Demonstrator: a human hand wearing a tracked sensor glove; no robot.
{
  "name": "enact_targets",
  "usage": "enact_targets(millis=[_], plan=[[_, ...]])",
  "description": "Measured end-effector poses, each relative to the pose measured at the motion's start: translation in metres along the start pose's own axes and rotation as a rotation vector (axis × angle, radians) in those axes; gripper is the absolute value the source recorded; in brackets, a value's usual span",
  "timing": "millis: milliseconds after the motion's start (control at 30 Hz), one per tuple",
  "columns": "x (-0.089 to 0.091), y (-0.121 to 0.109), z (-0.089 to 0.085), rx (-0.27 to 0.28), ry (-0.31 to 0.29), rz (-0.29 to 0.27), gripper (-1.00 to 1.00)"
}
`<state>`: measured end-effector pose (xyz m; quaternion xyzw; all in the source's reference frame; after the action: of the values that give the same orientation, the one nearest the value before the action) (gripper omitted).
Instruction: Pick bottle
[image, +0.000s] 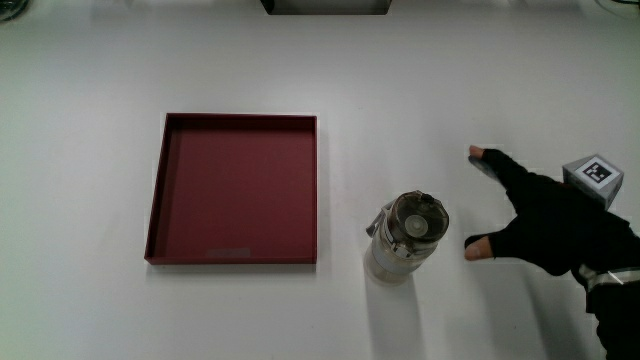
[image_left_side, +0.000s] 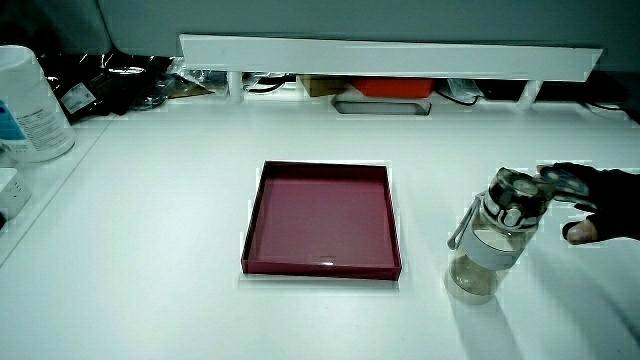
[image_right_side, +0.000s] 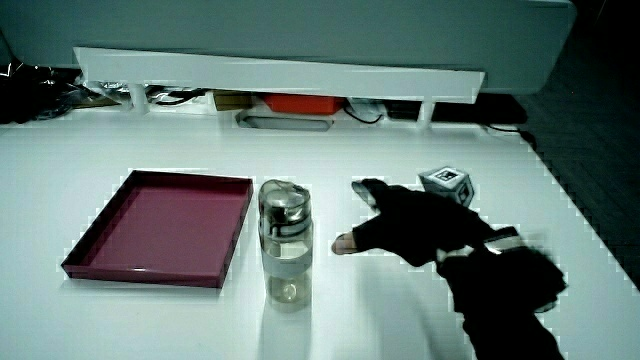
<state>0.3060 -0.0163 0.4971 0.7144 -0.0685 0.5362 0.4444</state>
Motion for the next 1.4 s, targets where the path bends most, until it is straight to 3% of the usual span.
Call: enact_targets(millis=[200, 300, 400, 900, 1400], plan=[[0.009, 0.008, -0.023, -0.060, 0.047, 0.014, 0.00], [0.011, 0.011, -0.034, -0.072, 0.020, -0.005, 0.00], [0.016, 0.015, -0.042, -0.087, 0.025, 0.015, 0.00], [0.017, 0.035, -0.078, -0.157, 0.057, 0.009, 0.00], [0.026, 0.047, -0.093, -0.146, 0.135, 0.064, 0.00]])
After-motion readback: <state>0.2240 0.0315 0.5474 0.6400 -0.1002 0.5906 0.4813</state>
